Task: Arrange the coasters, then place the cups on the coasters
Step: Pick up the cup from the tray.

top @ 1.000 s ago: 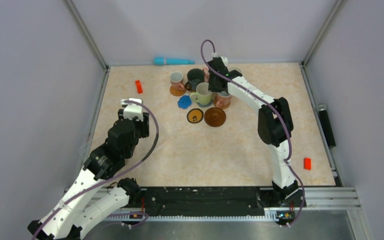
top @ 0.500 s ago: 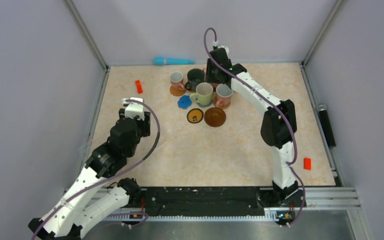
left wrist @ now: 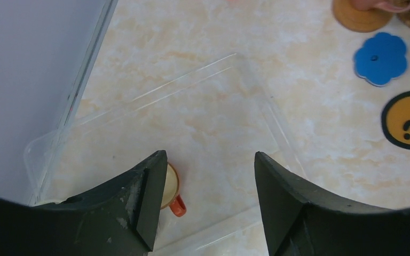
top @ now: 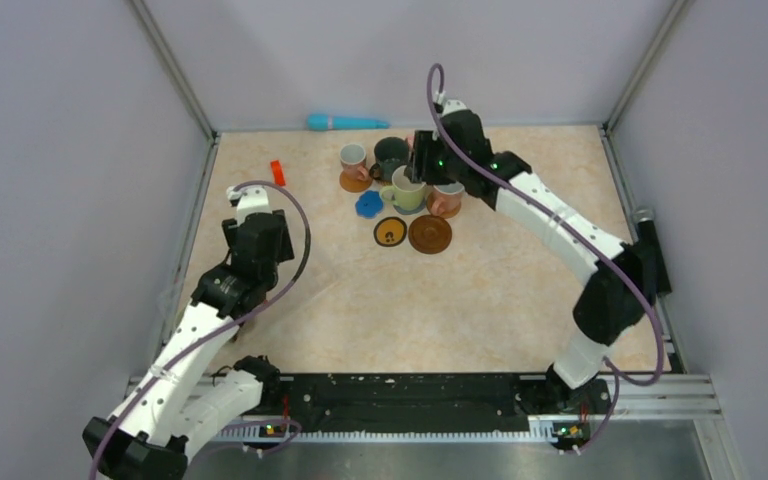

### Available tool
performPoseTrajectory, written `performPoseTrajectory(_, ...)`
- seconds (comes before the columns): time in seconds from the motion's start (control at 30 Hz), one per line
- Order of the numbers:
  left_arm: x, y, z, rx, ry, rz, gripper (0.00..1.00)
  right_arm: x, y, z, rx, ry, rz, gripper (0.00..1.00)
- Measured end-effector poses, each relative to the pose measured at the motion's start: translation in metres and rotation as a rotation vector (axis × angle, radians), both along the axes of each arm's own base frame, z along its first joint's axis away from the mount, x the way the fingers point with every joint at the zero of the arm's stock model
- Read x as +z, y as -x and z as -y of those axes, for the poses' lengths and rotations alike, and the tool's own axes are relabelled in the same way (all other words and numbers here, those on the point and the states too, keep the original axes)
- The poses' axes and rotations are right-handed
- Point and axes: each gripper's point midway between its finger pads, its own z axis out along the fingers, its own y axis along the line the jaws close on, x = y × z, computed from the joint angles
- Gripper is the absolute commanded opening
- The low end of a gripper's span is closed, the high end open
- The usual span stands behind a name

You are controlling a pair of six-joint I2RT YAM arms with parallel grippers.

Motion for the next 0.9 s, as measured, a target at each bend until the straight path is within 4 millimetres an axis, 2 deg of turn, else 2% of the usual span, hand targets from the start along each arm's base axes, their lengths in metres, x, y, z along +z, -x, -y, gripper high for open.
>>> performPoseTrajectory(0.17, -0.029, -0.004, -0.022, 0.114, 0.062, -0.09, 0.64, -0.011, 0.06, 0.006, 0.094, -0.07, -0.012, 0.49)
performPoseTrajectory(0.3, -0.059, -0.008, -0.035, 0.186, 0.165, -0.179, 0.61, -0.029, 0.091, 0.016, 0.133, -0.096, -0.035, 0.5)
performPoseTrajectory(0.43, -0.083, -0.013, -0.042, 0.241, 0.237, -0.252, 0.59, -0.039, 0.11, 0.027, 0.15, -0.096, -0.043, 0.51)
performPoseTrajectory(0.63, -0.102, -0.014, -0.045, 0.298, 0.278, -0.289, 0.58, -0.028, 0.133, 0.048, 0.158, -0.101, 0.042, 0.53)
performPoseTrajectory(0.77, -0.118, -0.008, -0.048, 0.34, 0.299, -0.303, 0.56, -0.029, 0.141, 0.061, 0.145, -0.088, 0.085, 0.54)
performPoseTrajectory(0.9, -0.128, -0.006, -0.05, 0.376, 0.312, -0.32, 0.54, -0.037, 0.144, 0.07, 0.123, -0.074, 0.101, 0.54)
